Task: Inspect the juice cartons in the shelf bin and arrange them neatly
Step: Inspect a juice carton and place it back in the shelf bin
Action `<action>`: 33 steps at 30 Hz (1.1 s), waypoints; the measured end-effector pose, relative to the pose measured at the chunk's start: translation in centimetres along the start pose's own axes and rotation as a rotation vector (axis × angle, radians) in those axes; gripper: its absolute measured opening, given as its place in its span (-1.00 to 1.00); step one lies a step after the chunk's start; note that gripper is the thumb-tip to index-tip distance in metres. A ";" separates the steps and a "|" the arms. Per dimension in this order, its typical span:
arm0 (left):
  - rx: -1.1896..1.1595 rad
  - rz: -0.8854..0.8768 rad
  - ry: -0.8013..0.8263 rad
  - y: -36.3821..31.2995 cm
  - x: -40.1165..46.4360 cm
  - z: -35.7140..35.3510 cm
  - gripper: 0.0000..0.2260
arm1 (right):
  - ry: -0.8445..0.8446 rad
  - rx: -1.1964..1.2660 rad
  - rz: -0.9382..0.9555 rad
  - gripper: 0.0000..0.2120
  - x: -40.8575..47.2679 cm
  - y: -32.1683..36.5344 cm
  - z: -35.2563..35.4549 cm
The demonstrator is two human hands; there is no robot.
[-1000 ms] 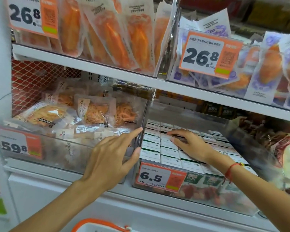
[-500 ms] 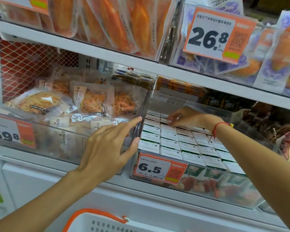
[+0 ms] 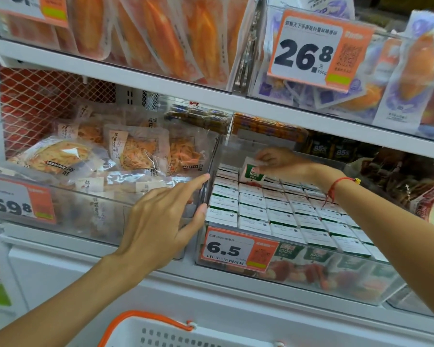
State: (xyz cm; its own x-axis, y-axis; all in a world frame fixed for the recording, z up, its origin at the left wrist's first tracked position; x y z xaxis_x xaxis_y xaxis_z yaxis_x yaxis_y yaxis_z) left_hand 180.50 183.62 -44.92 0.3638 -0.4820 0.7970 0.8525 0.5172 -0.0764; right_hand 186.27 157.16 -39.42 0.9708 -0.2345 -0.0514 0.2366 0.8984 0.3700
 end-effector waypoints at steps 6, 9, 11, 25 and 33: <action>0.062 -0.010 0.051 -0.7 0.2 0.7 -0.57 | -0.495 -0.188 0.313 -0.67 -7.5 2.0 1.1; 0.054 0.040 0.105 -1.6 0.4 1.6 -0.62 | -0.670 -0.138 0.402 -0.68 -12.5 2.6 1.5; 0.056 0.085 0.116 -2.6 0.9 2.6 -0.63 | -0.677 0.044 0.391 -0.67 -15.8 2.6 1.5; -1.187 0.668 0.506 -13.5 -4.5 3.3 -0.78 | -0.122 0.997 -0.052 -0.72 -27.8 1.2 -6.5; -1.230 0.842 0.526 -13.5 -7.2 2.6 -0.83 | 0.130 0.969 -0.206 -0.72 -28.2 -0.7 -8.4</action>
State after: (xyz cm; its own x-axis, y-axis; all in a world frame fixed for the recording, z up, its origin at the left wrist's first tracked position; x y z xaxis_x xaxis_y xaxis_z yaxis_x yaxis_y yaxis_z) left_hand 165.39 181.94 -48.07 0.7321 -0.6811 0.0087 0.0226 0.0115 -0.9997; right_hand 159.11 166.25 -46.00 0.9252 -0.2572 -0.2790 0.3215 0.1408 0.9364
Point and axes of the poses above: each hand's wrist, its own x-axis towards the middle knuckle, its own z-axis out of the back of the hand, y = z × x, the point moved 6 cm from there along x, towards the middle knuckle, and after that the axes turned 10 degrees about -z, right-handed, at the moved point
